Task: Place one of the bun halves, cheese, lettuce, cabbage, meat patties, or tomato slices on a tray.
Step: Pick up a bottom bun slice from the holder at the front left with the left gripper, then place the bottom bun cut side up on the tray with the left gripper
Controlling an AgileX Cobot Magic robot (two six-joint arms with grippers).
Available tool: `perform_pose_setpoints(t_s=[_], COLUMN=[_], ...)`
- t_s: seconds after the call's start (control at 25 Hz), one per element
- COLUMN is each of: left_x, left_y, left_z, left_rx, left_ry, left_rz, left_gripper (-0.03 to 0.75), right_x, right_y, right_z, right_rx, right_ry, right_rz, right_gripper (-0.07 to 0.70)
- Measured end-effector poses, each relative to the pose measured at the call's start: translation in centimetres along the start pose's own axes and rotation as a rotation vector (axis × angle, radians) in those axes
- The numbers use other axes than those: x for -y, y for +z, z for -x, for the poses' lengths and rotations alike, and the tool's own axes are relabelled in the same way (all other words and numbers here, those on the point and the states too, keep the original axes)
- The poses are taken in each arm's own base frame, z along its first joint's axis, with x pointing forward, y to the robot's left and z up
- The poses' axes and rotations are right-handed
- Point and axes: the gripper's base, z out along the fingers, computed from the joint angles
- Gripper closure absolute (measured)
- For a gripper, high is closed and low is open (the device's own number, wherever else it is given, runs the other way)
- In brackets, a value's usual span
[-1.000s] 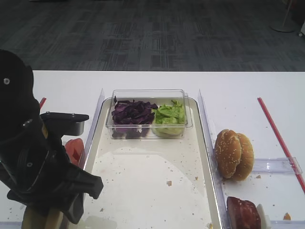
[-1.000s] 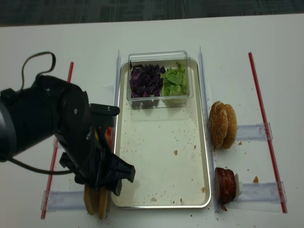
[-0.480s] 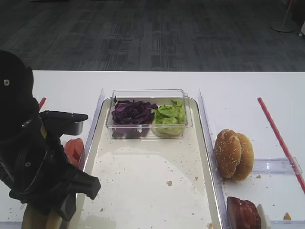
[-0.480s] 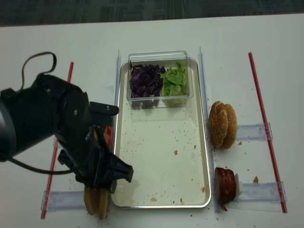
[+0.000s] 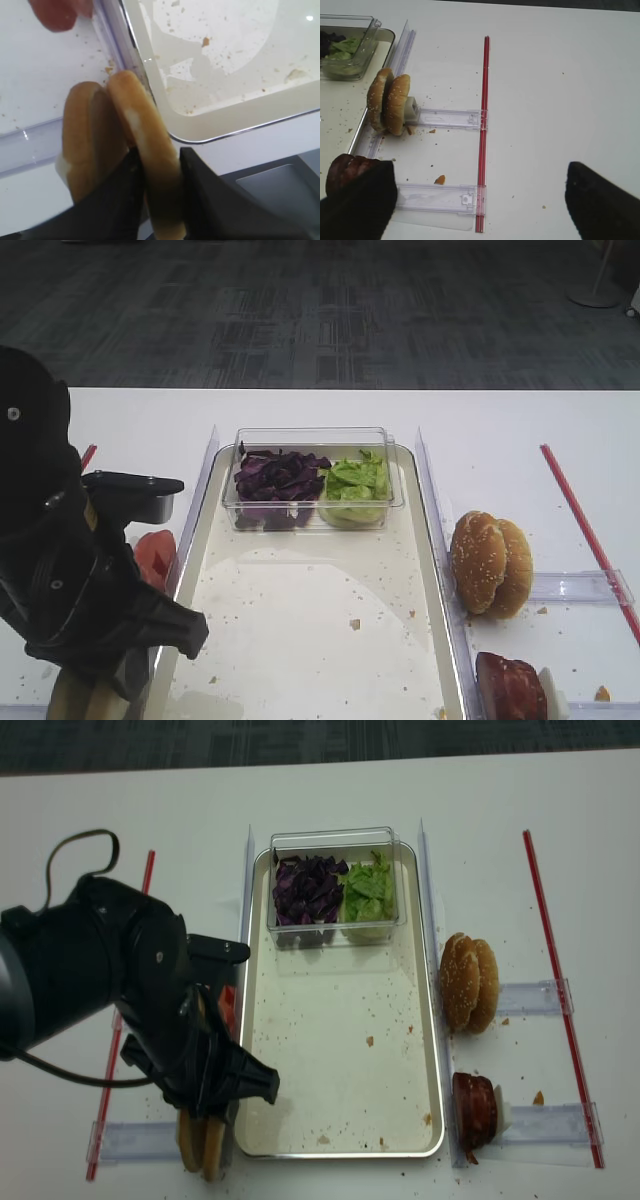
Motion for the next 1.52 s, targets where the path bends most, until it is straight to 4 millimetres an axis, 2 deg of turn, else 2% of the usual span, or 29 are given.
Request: perform_pose_setpoints(t_s=[0.2,0.56,1.2,1.52], left_x=[-0.1,0.0,1.5,1.5], left_y=[0.0,-0.2,-6.1,-6.4], left_z=[0.0,0.1,2.5,2.5], left_rx=[-0.005,-0.006,0.057,0.058], left_ry=[0.006,0.006,0.044,0.066], left_rz=[0.013,0.013,-0.013,-0.013], left_gripper=[0.591,0.599,0.600,0.601], right_x=[0.0,0.0,0.0,0.0], right_y=[0.0,0.0,0.0,0.0], right_z=[0.0,0.0,0.0,0.0], right_rx=[0.000,0.000,0.000,0.000], right_ry=[0.000,0.000,0.000,0.000], right_rz=[0.000,0.000,0.000,0.000], right_gripper=[-0.060,-0.060,-0.060,-0.060])
